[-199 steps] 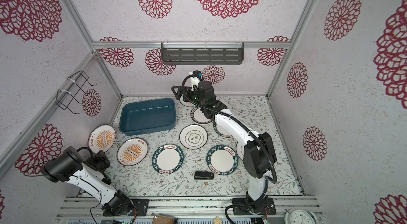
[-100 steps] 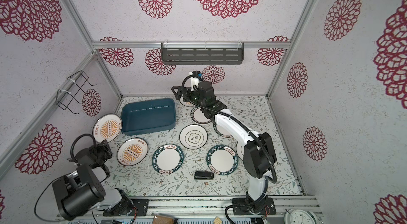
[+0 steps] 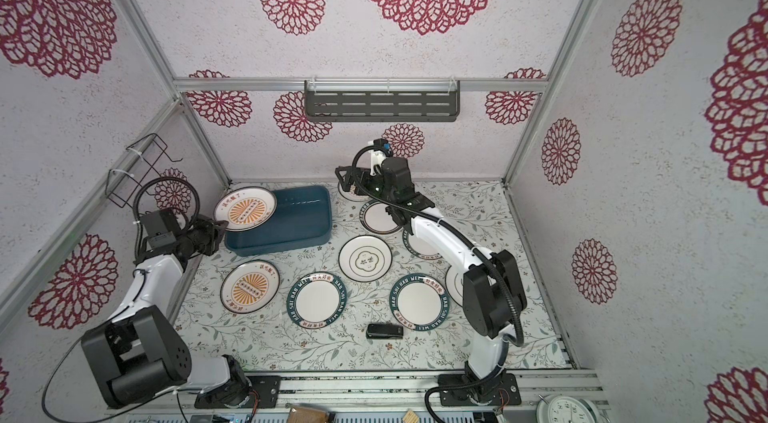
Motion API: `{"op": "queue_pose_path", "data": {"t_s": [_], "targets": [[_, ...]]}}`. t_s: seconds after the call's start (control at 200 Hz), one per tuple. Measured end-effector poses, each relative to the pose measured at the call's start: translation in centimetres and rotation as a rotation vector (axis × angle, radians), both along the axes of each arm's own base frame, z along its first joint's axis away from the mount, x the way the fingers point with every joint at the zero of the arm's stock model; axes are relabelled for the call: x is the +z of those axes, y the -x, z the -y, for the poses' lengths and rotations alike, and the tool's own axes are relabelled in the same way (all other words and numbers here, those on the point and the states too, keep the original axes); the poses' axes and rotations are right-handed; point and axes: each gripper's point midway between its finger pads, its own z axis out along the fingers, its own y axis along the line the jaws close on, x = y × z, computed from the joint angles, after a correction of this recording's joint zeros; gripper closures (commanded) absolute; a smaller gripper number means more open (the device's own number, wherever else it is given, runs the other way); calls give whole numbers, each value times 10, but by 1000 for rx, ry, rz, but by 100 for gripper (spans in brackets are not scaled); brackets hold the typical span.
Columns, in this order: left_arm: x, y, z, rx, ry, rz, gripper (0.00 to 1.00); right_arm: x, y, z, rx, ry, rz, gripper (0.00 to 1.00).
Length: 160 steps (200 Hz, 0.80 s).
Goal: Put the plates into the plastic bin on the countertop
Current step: 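Lift the sunburst plate with the left gripper and lower it into the teal bin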
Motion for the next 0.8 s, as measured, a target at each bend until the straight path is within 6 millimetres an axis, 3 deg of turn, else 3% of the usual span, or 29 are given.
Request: {"op": "queue_pose_path", "data": {"t_s": [0.14,0.34,0.545,0.801], "targets": [[-7,-26,8,-107,-44,-76,100,-5,6,17,-41,14,-12,1],[-29,-67,37,-285,-123,-116,100,5,22,41,-102,19,11,1],[-55,-86,57,-407,-183,-149,100,21,32,61,-163,19,49,1],[-92,-105,59,-451,-207,-189,100,21,37,79,-229,35,54,1]]}}
